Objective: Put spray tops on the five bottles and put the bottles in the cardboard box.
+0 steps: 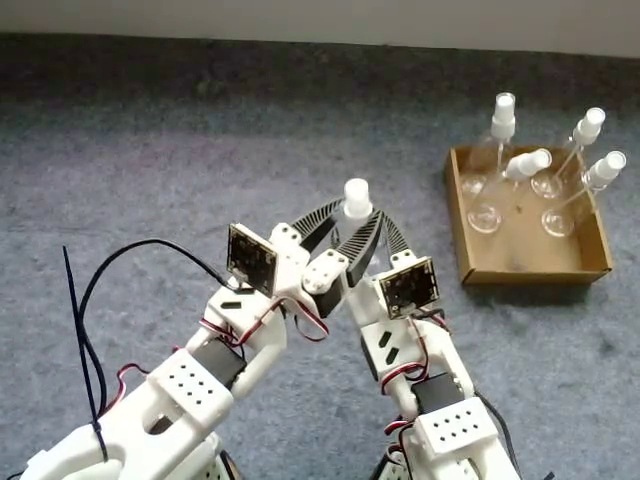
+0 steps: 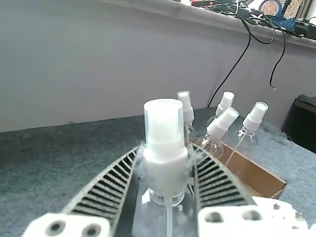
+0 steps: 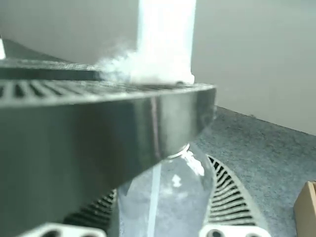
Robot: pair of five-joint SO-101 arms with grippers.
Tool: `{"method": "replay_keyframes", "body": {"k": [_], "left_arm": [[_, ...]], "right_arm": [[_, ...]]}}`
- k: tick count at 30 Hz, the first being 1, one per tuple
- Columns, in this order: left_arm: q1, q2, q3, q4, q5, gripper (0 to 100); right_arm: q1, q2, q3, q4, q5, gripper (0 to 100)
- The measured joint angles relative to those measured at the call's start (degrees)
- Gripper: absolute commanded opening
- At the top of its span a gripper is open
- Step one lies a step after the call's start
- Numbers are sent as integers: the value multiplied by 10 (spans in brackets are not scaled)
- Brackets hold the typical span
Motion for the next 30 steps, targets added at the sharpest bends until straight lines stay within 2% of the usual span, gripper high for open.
{"method": "replay_keyframes", "body": {"k": [5,12,25,30], "left_arm": [[0,0,7,-15,-2,9],[3,1,12,-16,-65,9],[3,-18,17,-16,-67,9],[3,-47,43,-16,-66,9]], "right_arm": [[0,0,0,3,0,112],[0,-1,0,40,0,112],[0,-2,0,47,-2,112],[0,-2,0,98,-1,112]]}}
